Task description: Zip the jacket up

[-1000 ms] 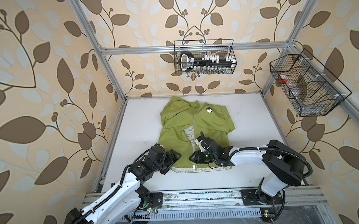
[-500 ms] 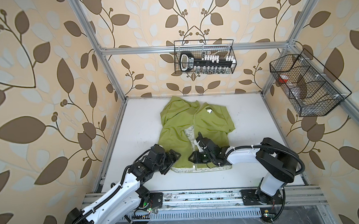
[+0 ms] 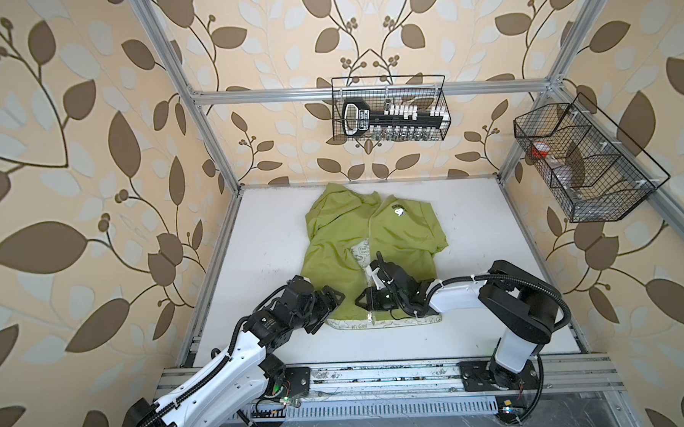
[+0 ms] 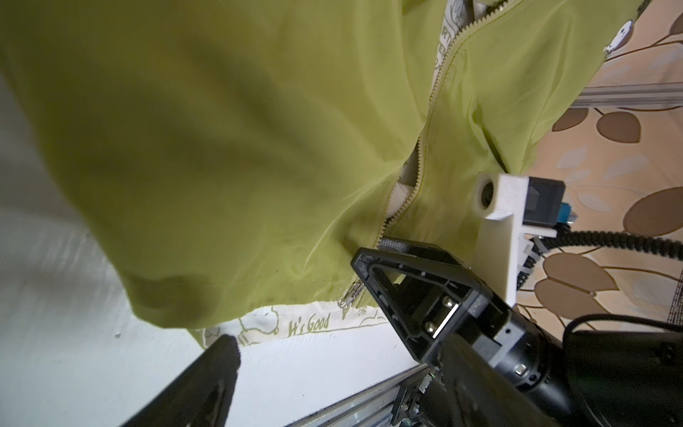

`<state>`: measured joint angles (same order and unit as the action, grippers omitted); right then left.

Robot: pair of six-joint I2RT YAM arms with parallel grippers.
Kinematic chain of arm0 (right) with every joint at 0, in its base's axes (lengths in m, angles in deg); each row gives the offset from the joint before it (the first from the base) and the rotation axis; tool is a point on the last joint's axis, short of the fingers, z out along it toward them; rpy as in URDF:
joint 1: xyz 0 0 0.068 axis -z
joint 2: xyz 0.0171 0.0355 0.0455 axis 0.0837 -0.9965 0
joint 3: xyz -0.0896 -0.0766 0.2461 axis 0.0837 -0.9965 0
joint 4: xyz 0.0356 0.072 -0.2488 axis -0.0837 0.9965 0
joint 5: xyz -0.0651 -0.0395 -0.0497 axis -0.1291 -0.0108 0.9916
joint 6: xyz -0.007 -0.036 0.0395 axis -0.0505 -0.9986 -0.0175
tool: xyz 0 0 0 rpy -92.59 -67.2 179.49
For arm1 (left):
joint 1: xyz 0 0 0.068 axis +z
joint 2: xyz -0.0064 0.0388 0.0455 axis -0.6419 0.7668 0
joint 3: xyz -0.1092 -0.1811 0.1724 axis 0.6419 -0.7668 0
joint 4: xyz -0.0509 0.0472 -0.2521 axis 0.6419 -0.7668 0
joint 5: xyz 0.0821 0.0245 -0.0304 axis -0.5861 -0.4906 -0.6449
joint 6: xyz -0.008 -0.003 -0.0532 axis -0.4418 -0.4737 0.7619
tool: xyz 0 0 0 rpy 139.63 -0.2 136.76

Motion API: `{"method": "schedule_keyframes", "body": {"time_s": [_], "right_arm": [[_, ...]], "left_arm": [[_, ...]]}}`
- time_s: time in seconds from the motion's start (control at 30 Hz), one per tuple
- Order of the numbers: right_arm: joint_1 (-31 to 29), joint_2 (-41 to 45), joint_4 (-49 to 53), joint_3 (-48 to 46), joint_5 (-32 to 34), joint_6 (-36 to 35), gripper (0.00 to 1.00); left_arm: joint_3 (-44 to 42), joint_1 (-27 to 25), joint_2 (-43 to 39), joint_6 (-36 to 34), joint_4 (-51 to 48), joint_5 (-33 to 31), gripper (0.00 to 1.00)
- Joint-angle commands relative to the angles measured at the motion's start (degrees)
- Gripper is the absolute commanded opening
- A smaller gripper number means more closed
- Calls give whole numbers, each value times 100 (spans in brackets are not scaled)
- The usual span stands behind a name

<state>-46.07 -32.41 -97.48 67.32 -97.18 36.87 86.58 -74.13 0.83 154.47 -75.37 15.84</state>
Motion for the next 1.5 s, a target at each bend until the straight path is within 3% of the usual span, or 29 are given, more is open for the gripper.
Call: {"method": "schedule_keyframes", "body": {"time_s": [0.0, 0.37, 0.6, 0.9, 1.17, 1.47], "right_arm": [[42, -174, -336, -65, -210, 172, 34], [60, 59, -575, -158, -414, 380, 11], [45, 383, -126, 108, -395, 311, 0], [41, 390, 252, 464, -452, 358, 0], [42, 386, 621, 777, -459, 341, 0], [121, 360, 589, 936, -492, 494, 0]], "left_arm": [[2, -44, -104, 49, -59, -167, 88], [-133, -38, -136, 40, 584, 12, 91], [-330, -40, -222, 32, 1311, 144, 91], [-603, -36, -554, 67, 1865, -27, 90], [-1258, -45, -689, 505, 2997, 7, 87], [-1440, -69, -1009, 1116, 3263, -20, 85]]}}
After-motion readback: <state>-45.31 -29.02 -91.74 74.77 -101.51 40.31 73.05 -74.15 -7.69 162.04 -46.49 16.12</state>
